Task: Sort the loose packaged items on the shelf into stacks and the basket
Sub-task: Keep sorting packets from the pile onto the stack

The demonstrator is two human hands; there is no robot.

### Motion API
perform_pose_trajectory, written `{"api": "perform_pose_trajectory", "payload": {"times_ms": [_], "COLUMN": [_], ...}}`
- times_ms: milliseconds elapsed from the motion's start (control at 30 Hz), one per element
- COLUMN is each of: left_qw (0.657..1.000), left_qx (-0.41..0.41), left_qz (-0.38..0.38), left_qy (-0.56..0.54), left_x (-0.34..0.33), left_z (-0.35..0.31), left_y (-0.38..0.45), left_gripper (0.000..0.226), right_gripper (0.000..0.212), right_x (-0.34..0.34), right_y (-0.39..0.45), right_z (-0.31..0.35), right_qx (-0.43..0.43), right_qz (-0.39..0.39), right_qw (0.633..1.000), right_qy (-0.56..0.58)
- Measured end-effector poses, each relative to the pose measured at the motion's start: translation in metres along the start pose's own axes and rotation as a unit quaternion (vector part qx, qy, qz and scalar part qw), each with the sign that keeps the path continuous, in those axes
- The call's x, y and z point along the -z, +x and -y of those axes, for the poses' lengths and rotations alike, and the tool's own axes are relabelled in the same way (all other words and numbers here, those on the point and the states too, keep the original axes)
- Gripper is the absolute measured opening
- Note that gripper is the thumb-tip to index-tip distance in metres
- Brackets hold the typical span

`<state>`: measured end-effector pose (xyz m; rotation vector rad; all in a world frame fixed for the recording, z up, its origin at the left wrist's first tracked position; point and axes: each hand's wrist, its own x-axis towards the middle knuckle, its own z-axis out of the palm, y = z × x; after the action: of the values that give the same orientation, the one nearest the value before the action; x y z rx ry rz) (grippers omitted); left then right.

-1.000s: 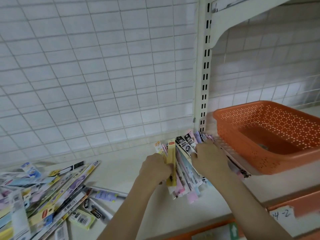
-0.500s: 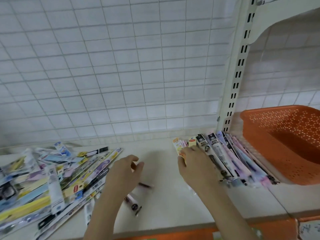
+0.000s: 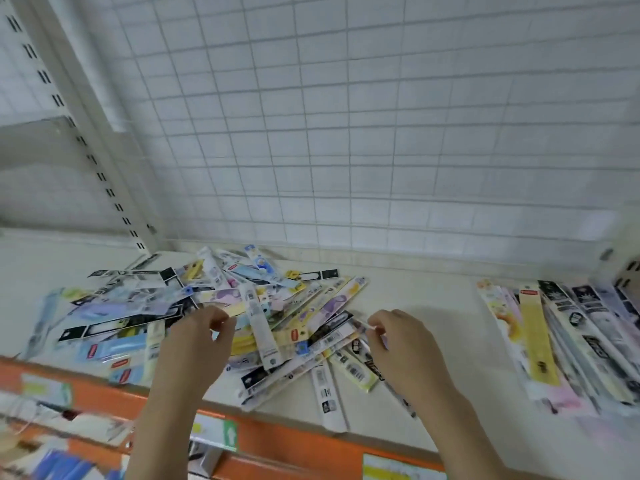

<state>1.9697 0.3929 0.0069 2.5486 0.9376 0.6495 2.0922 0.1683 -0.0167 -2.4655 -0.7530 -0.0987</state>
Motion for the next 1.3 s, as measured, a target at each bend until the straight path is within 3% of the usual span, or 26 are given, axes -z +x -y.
{"api": "perform_pose_trajectory", "payload": {"times_ms": [233,333,500,600,733,833,967,1133,1300], "left_qw": [1.000,0.998,0.995,0.993,0.989,0.986,0.984,0.985,0.985], "left_qx": [-0.007,-0.027,-0.056,-0.081,-0.108,-0.119,-0.128,-0.129,-0.115], "left_qz": [0.006,0.020,0.033,0.032,0.042,0.052,0.051,0.046,0.075], "left_qy": [-0.030,-0.044,-0.069,-0.082,-0.094,-0.108,-0.116,-0.107,-0.104], "left_x": [0.007,0.004,0.002,0.002,0.002,0.001,-0.001,-0.004,-0.010], "left_z": [0.032,0.037,0.049,0.056,0.065,0.068,0.066,0.058,0.047], "left_y": [0.012,0.015,0.021,0.024,0.028,0.032,0.033,0.034,0.031], "left_gripper": [0.016,0.017,0.019,0.017,0.016,0.015,0.013,0.016,0.022], "right_gripper": [0.033,0.037,0.035,0.023,0.015,0.030,0.033,0.019,0.024], "right_x": [-0.017,-0.026,-0.038,-0.042,-0.037,-0.025,-0.015,-0.007,-0.005], "right_y": [0.000,-0.003,-0.004,-0.004,-0.009,-0.015,-0.021,-0.018,-0.017], "right_z": [0.035,0.044,0.050,0.052,0.048,0.046,0.035,0.023,0.017], "right_qx": [0.111,0.118,0.114,0.118,0.098,0.077,0.041,-0.037,-0.111], "right_qz": [0.074,0.092,0.066,0.018,-0.044,-0.085,-0.131,-0.080,-0.060], "right_qw": [0.991,0.988,0.988,0.986,0.983,0.978,0.971,0.988,0.990], "right_qy": [-0.025,-0.039,-0.074,-0.115,-0.150,-0.175,-0.196,-0.127,-0.055]}}
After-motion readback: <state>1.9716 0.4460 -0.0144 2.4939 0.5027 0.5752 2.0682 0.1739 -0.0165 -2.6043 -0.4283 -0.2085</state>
